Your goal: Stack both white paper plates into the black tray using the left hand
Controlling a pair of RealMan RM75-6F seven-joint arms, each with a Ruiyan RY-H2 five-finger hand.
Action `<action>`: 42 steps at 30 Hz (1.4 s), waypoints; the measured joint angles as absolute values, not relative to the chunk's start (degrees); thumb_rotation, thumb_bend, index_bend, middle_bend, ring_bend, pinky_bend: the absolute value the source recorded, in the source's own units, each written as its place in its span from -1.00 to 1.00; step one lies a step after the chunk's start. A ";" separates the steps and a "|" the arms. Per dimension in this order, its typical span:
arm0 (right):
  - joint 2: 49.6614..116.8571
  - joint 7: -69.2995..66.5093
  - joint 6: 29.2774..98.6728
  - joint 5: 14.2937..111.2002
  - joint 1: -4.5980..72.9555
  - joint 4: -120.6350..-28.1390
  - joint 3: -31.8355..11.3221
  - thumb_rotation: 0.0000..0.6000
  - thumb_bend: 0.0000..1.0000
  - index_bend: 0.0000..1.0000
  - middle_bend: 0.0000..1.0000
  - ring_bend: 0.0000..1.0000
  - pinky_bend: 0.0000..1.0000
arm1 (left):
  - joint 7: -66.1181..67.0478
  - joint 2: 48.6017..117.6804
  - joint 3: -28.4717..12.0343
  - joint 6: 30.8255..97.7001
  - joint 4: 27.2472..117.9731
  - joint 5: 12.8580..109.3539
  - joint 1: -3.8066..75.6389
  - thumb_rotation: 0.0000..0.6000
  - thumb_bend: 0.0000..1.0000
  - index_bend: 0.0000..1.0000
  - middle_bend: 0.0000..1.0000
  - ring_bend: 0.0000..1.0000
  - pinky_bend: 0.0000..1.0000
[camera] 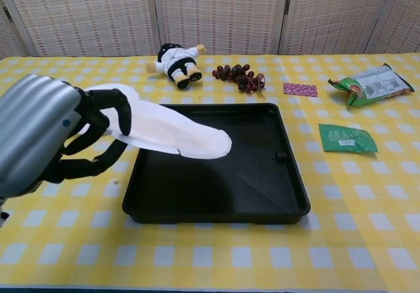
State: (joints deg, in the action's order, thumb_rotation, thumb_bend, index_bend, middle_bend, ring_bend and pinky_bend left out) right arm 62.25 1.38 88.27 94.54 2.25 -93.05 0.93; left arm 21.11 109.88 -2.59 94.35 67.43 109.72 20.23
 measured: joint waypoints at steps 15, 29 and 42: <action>61.84 0.34 85.49 90.45 3.28 -92.92 -0.75 1.00 -0.42 -1.00 -1.00 -1.00 -1.00 | 19.59 115.35 -6.31 86.27 59.19 105.21 27.65 1.00 0.08 0.40 1.00 1.00 1.00; 61.22 -1.05 85.04 88.58 3.35 -92.49 -1.62 1.00 -0.42 -1.00 -1.00 -1.00 -1.00 | 17.24 121.70 -7.08 83.07 48.44 101.49 31.79 1.00 0.08 0.40 1.00 1.00 1.00; 61.18 -1.14 85.24 87.81 3.09 -92.42 -1.98 1.00 -0.42 -1.00 -1.00 -1.00 -1.00 | 15.84 122.51 -4.78 83.83 49.54 100.35 32.14 1.00 -0.35 -0.17 1.00 1.00 1.00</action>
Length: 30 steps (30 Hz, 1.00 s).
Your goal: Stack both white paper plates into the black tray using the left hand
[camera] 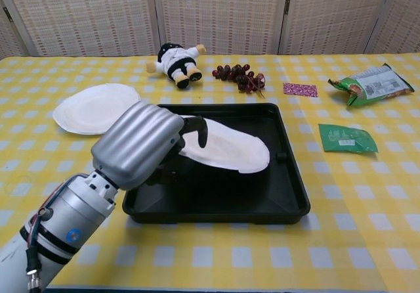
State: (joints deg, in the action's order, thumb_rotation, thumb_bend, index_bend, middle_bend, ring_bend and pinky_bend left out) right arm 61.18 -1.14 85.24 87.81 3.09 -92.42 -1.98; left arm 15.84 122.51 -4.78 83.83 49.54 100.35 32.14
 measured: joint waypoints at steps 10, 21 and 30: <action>60.82 -1.99 86.20 88.87 2.66 -92.46 -1.66 1.00 -0.42 -1.00 -1.00 -1.00 -1.00 | 21.41 121.29 -3.89 82.27 55.00 99.13 31.70 1.00 -0.64 -0.42 1.00 1.00 1.00; 60.94 -1.80 86.22 89.27 2.66 -92.45 -1.53 1.00 -0.42 -1.00 -1.00 -1.00 -1.00 | 30.93 117.75 -4.62 75.48 62.91 93.91 31.20 1.00 -0.70 -0.48 1.00 1.00 1.00; 61.06 -1.56 85.58 89.04 2.94 -92.33 -1.58 1.00 -0.42 -1.00 -1.00 -1.00 -1.00 | 36.06 111.82 -5.30 71.77 73.42 91.61 31.71 1.00 -0.75 -0.67 1.00 1.00 1.00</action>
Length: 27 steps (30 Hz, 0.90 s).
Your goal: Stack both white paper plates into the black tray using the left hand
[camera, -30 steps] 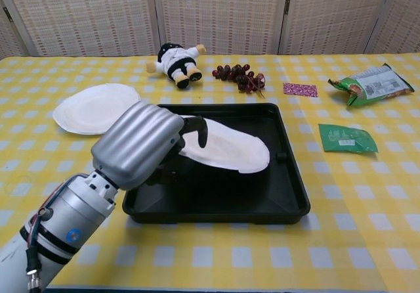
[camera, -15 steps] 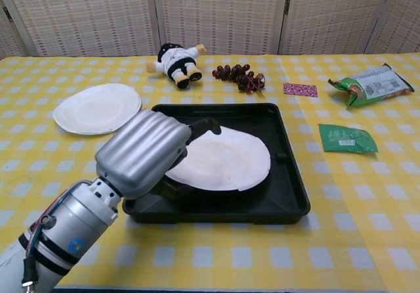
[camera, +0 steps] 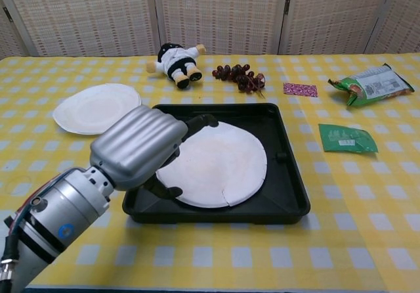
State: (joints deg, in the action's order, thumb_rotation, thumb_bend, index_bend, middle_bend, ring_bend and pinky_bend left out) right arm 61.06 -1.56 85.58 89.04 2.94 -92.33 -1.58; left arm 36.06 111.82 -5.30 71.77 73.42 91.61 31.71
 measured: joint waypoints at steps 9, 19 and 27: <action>61.22 -1.10 85.54 89.51 2.91 -92.42 -1.28 1.00 -0.42 -1.00 -1.00 -1.00 -1.00 | 40.59 105.65 -6.21 73.81 80.37 92.08 31.37 1.00 -0.73 -0.63 1.00 1.00 1.00; 61.60 -0.21 85.44 90.34 3.04 -92.44 -0.92 1.00 -0.42 -1.00 -1.00 -1.00 -1.00 | 28.45 98.28 -9.19 81.26 69.50 91.94 28.71 1.00 -0.66 -0.23 1.00 1.00 1.00; 62.17 0.46 85.76 91.38 2.88 -92.66 -0.33 1.00 -0.42 -1.00 -1.00 -1.00 -1.00 | 20.81 97.12 -8.68 80.44 54.23 91.35 28.87 1.00 -0.52 -0.09 1.00 1.00 1.00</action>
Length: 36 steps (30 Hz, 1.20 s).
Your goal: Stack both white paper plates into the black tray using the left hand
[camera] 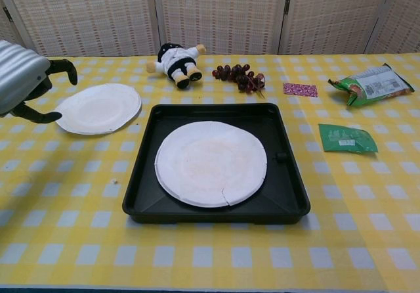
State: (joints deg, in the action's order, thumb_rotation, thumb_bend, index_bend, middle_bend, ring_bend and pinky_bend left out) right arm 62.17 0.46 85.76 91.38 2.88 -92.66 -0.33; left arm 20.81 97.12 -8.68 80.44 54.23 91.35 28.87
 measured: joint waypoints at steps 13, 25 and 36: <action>62.02 -0.10 84.89 90.93 3.25 -92.60 -0.31 1.00 -0.42 -1.00 -1.00 -1.00 -1.00 | 14.36 102.73 -5.07 73.38 33.15 91.63 32.55 1.00 -0.52 -0.07 1.00 1.00 1.00; 62.18 0.12 83.95 89.90 3.60 -92.59 -0.57 1.00 -0.42 -1.00 -1.00 -1.00 -1.00 | 7.62 110.06 -2.15 68.85 19.05 92.17 35.26 1.00 -0.52 -0.07 1.00 1.00 1.00; 62.39 0.65 83.16 88.34 3.84 -92.60 -1.04 1.00 -0.42 -1.00 -1.00 -1.00 -1.00 | 3.39 113.81 -2.13 66.87 12.14 90.48 36.79 1.00 -0.52 -0.04 1.00 1.00 1.00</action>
State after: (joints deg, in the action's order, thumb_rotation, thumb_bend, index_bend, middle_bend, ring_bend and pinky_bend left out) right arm 62.39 0.65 83.16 88.34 3.84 -92.60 -1.04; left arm 3.39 113.81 -2.13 66.87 12.14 90.48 36.79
